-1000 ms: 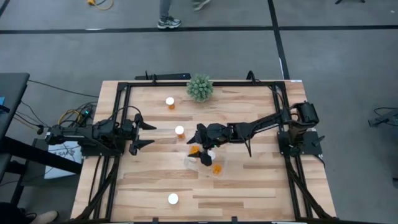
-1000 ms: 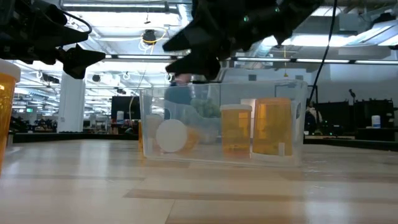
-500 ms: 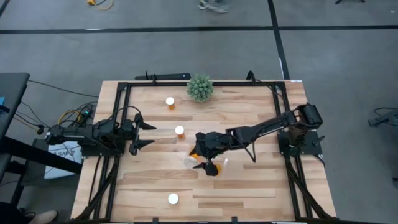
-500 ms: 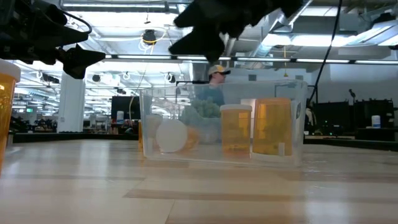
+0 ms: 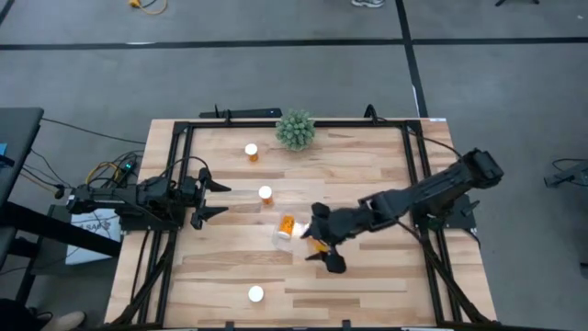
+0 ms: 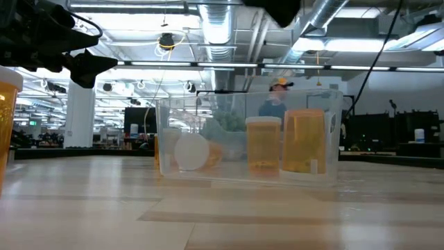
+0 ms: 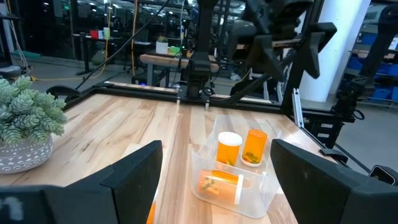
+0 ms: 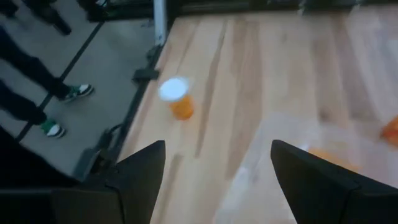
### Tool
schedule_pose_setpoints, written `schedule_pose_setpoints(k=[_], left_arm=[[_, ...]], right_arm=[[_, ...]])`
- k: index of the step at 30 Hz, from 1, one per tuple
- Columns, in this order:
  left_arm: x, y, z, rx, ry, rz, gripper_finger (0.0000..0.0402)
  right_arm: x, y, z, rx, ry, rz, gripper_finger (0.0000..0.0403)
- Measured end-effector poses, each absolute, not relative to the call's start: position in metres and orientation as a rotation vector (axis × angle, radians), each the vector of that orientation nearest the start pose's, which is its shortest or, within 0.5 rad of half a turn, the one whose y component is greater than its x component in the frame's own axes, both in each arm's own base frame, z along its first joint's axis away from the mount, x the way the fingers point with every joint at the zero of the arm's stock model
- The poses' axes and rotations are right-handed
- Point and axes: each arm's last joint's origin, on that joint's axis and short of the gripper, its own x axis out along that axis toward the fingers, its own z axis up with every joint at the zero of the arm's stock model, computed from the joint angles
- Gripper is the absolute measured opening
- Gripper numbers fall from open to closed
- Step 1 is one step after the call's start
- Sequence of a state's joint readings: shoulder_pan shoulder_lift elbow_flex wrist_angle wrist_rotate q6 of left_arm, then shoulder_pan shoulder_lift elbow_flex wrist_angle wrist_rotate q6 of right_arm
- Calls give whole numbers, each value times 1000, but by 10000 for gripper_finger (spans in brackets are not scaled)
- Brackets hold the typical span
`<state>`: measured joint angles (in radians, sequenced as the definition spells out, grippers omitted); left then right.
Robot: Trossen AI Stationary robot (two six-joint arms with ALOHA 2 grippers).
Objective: Pick and place pill bottles into a basket
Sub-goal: Put the orange pill bottle into the transparent bin
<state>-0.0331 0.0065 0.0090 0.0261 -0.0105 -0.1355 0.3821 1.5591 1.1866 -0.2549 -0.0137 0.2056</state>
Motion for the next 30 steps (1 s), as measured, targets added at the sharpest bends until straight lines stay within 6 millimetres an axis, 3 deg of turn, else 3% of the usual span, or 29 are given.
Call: schedule_pose_setpoints(k=[7,12,20,30], left_arm=[[97,-3,169,-136,-27,-24,290],[97,-3,169,-136,-28,-24,290],[97,-3,169,-136,-28,-24,290],[97,-3,169,-138,-27,-25,290]], right_arm=[[278,154,289,43,772,346,286],[247,157,293,-8,782,359,286],[187,142,276,46,699,453,286],[122,104,258,178,586,513,286]])
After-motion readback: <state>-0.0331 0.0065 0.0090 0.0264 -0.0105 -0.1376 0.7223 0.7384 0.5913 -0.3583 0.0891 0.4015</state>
